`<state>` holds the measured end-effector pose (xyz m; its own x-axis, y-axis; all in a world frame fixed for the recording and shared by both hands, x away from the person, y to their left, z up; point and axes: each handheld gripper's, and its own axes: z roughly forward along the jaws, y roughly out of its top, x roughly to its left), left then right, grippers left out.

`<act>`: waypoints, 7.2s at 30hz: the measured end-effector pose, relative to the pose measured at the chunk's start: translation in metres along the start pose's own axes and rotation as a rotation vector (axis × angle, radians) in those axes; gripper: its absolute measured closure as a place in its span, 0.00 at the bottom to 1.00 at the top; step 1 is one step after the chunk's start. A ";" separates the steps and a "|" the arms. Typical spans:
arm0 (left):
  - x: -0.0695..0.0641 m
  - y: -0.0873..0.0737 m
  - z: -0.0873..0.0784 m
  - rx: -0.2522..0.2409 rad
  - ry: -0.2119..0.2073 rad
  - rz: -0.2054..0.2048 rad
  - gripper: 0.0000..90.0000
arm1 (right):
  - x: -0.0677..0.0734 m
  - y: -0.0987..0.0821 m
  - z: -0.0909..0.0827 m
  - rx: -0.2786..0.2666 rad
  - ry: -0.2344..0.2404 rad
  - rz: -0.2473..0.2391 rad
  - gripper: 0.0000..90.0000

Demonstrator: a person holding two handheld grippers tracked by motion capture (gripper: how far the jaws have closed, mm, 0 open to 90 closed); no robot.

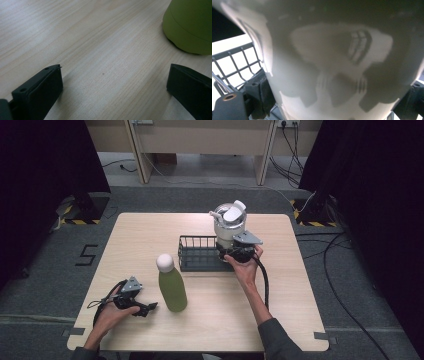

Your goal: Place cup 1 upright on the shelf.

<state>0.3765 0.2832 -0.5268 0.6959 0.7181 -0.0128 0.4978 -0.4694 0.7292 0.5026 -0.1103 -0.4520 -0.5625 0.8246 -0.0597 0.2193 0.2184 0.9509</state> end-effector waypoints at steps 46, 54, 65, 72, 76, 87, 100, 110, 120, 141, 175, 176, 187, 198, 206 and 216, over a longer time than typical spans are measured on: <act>0.000 0.000 0.000 -0.001 0.000 0.000 0.00 | 0.001 -0.001 -0.013 0.016 -0.020 0.025 0.11; 0.000 0.000 0.000 0.000 -0.001 0.000 0.00 | 0.002 -0.002 -0.020 0.012 -0.028 0.038 0.11; 0.000 0.000 0.000 0.000 -0.001 0.001 0.00 | 0.004 -0.004 -0.028 -0.002 -0.039 0.054 0.12; 0.000 0.000 0.000 -0.002 -0.001 -0.001 0.00 | 0.003 -0.005 -0.036 -0.013 -0.028 0.070 0.16; 0.000 0.000 0.000 -0.002 -0.001 -0.001 0.00 | 0.004 -0.006 -0.040 -0.019 -0.031 0.093 0.16; 0.000 0.000 0.000 -0.001 -0.001 0.000 0.00 | 0.005 -0.011 -0.054 -0.041 -0.024 0.109 0.17; 0.000 0.000 0.000 0.000 -0.001 0.001 0.00 | 0.006 -0.013 -0.069 -0.048 -0.026 0.109 0.17; 0.000 0.000 0.000 0.000 -0.001 0.002 0.00 | 0.008 -0.010 -0.080 -0.054 -0.022 0.104 0.17; -0.001 0.000 0.000 -0.002 -0.003 0.001 0.00 | 0.008 -0.015 -0.092 -0.053 -0.028 0.087 0.17; -0.001 0.000 0.000 -0.002 -0.004 0.001 0.00 | 0.012 -0.019 -0.114 -0.055 -0.013 0.058 0.17; -0.001 0.000 0.000 -0.001 -0.004 0.003 0.00 | 0.015 -0.034 -0.139 -0.028 0.002 0.034 0.17; -0.001 0.000 0.000 -0.001 -0.004 0.003 0.00 | 0.015 -0.034 -0.139 -0.028 0.002 0.035 0.17; -0.001 0.000 0.000 -0.001 -0.004 0.003 0.00 | 0.019 -0.040 -0.145 -0.018 0.014 0.027 0.17; -0.001 0.000 0.000 -0.001 -0.004 0.003 0.00 | 0.019 -0.048 -0.149 0.003 0.008 0.023 0.17; -0.001 0.000 0.000 -0.001 -0.004 0.003 0.00 | 0.019 -0.063 -0.151 0.040 0.001 0.022 0.17; 0.000 0.000 0.000 -0.001 -0.004 0.003 0.00 | 0.017 -0.078 -0.160 0.062 -0.006 0.037 0.17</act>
<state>0.3761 0.2829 -0.5269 0.6994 0.7146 -0.0134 0.4953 -0.4711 0.7299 0.3483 -0.1965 -0.4784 -0.5483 0.8359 -0.0268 0.2889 0.2193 0.9319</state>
